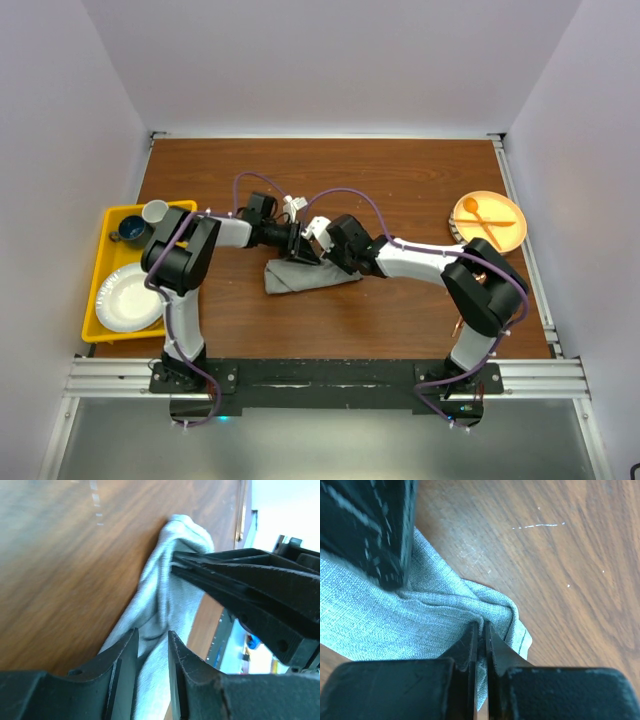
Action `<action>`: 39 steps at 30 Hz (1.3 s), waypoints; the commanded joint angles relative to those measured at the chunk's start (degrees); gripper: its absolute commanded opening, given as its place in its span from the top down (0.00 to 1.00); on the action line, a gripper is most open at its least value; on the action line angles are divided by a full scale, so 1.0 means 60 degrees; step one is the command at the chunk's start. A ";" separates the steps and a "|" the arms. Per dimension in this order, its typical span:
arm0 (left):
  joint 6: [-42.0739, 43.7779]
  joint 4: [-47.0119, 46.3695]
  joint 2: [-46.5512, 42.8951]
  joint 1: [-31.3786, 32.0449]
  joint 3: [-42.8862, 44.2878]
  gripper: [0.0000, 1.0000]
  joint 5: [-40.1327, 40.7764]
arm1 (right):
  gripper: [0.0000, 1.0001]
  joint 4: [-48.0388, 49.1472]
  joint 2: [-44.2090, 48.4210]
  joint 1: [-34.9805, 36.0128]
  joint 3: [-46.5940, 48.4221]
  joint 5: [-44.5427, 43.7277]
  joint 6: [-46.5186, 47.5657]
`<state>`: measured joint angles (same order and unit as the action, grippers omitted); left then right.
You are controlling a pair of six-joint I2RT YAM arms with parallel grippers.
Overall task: Fold the napkin into a case and place the utensils inside
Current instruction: Pick up the top corner of the smaller rectangle folded napkin, then grasp the top corner of the smaller rectangle folded napkin from the folded napkin.
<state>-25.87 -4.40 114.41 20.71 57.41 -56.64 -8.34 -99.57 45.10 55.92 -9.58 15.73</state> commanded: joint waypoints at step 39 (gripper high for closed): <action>0.2172 0.2052 -0.0804 -0.0200 0.0554 1.00 0.1161 | 1.00 0.0086 0.0218 -0.0134 -0.0312 -0.0658 -0.0072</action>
<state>-12.93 9.45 107.98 19.94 60.31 -53.87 -6.76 -99.15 44.95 54.94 -11.33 14.66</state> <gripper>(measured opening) 0.016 0.044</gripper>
